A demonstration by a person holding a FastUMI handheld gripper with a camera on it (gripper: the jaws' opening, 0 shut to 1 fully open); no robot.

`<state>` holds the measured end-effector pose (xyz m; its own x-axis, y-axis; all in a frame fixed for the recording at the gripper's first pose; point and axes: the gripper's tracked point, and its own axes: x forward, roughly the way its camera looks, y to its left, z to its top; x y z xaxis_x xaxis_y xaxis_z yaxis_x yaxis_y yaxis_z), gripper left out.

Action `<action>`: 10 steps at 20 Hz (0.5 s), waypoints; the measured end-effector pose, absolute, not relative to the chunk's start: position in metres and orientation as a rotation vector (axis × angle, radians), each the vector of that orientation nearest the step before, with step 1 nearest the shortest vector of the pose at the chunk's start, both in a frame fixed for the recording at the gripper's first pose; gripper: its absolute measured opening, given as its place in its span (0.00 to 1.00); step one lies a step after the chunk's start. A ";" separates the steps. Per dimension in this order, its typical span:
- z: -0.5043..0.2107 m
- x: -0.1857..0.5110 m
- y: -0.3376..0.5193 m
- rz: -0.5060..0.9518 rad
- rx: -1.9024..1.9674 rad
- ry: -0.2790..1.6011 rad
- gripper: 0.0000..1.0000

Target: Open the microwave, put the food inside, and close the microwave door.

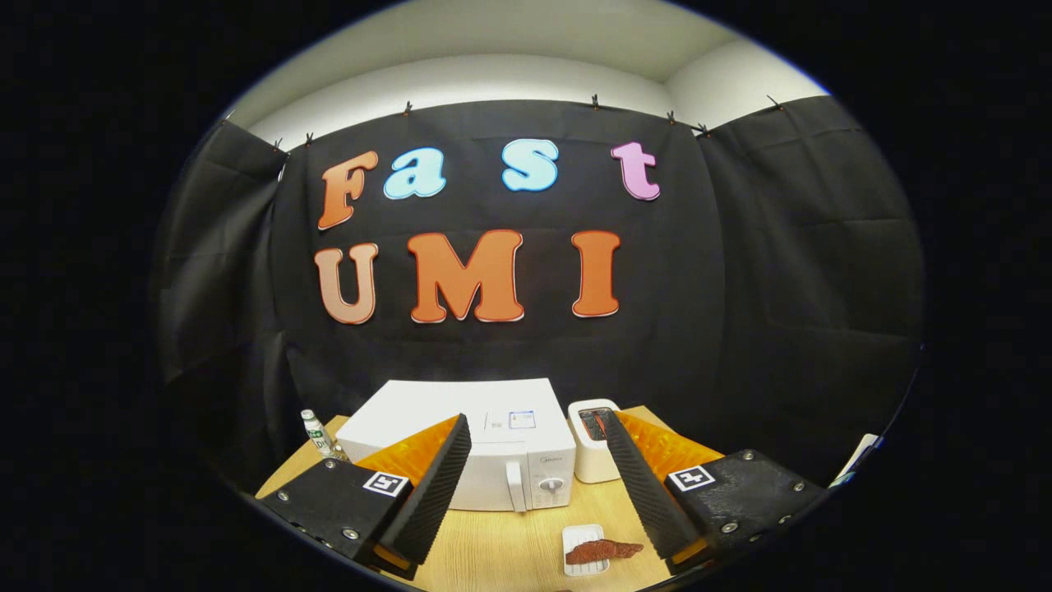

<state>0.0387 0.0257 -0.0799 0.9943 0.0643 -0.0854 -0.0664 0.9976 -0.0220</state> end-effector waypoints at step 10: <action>-0.240 0.100 0.045 0.102 -0.044 0.315 0.99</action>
<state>0.0999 0.0452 -0.2399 0.9457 0.0928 -0.3114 -0.1066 0.9939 -0.0275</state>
